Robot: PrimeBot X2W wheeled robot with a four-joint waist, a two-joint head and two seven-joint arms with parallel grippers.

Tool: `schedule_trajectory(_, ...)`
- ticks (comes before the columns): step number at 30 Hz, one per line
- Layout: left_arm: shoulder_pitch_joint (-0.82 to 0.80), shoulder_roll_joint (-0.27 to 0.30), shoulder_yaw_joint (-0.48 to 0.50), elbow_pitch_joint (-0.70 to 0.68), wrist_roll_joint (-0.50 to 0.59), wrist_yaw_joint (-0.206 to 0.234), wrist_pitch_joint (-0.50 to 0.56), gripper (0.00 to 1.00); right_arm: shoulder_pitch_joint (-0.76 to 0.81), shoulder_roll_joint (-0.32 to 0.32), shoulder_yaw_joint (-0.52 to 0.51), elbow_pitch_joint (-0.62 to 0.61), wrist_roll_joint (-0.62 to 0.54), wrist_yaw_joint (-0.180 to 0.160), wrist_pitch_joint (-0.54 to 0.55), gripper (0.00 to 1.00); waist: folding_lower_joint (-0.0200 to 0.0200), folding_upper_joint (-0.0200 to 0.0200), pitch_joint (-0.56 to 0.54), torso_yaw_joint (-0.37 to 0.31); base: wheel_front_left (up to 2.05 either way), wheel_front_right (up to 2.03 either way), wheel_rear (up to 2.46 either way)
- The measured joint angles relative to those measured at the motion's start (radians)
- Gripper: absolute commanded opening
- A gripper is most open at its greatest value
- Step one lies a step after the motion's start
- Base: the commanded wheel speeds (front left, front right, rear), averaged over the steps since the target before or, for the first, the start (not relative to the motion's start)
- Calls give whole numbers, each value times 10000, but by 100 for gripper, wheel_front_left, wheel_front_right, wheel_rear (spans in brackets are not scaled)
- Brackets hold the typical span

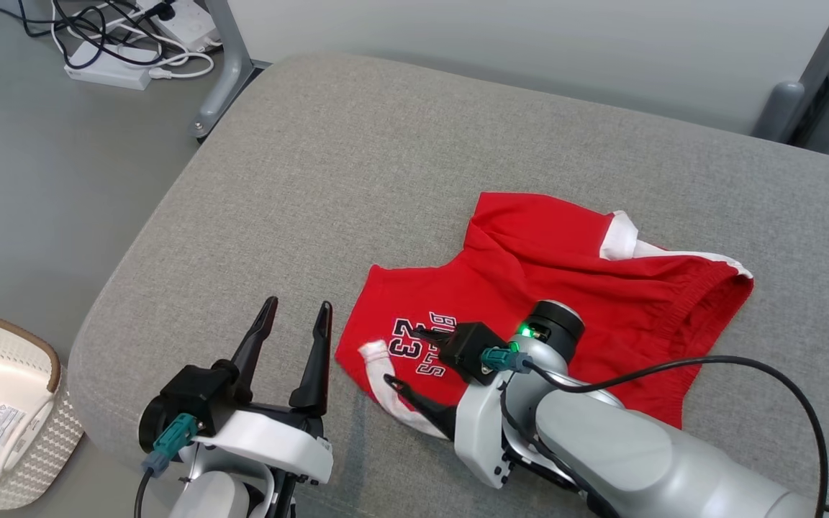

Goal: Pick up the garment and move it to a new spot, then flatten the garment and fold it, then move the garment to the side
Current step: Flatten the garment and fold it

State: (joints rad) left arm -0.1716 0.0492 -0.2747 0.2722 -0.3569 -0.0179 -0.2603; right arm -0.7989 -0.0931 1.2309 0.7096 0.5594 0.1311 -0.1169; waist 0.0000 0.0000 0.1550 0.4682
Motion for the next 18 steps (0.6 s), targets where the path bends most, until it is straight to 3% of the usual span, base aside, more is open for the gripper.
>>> schedule_trajectory(9,132,2,330,2,138,8,-2,100,-195,-69,59,368,826,0,-903,100,0,0,-230,-462,0,0,0)
schedule_trajectory(16,261,0,658,117,286,36,-2,100,46,-802,-1969,552,803,0,-1398,100,0,0,-439,-1015,0,0,0)
schedule_trajectory(18,327,-2,748,240,378,79,-2,100,464,-1072,-2976,497,560,0,-1423,100,0,0,-522,-1215,0,0,0)
